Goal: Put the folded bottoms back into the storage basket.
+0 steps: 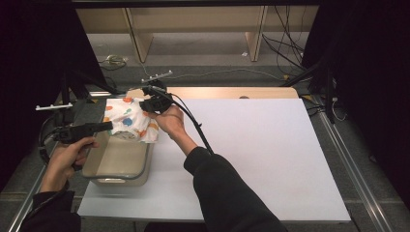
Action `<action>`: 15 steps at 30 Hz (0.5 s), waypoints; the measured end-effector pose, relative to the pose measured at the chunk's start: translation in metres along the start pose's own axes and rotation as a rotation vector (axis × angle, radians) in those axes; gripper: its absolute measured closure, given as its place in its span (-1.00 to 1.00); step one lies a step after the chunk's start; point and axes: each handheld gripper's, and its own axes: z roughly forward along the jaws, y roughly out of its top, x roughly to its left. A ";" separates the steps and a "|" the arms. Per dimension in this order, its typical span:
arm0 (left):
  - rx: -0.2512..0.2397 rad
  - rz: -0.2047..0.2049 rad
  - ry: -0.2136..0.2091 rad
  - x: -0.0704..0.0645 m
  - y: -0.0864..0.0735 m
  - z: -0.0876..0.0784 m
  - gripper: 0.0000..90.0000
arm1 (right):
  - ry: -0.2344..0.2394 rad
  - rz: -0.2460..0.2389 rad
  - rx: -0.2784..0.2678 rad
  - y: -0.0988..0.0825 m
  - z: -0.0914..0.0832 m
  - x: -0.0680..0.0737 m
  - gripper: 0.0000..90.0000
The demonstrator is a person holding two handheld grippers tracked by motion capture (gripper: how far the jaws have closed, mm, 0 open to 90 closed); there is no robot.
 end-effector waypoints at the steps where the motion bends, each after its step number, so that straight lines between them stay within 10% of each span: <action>1: -0.003 -0.005 0.001 0.001 0.000 -0.001 0.96 | 0.000 -0.001 0.000 0.000 0.001 0.001 0.79; 15: 0.001 -0.017 0.021 0.011 0.000 -0.011 0.96 | 0.011 -0.002 0.008 0.000 0.013 0.012 0.78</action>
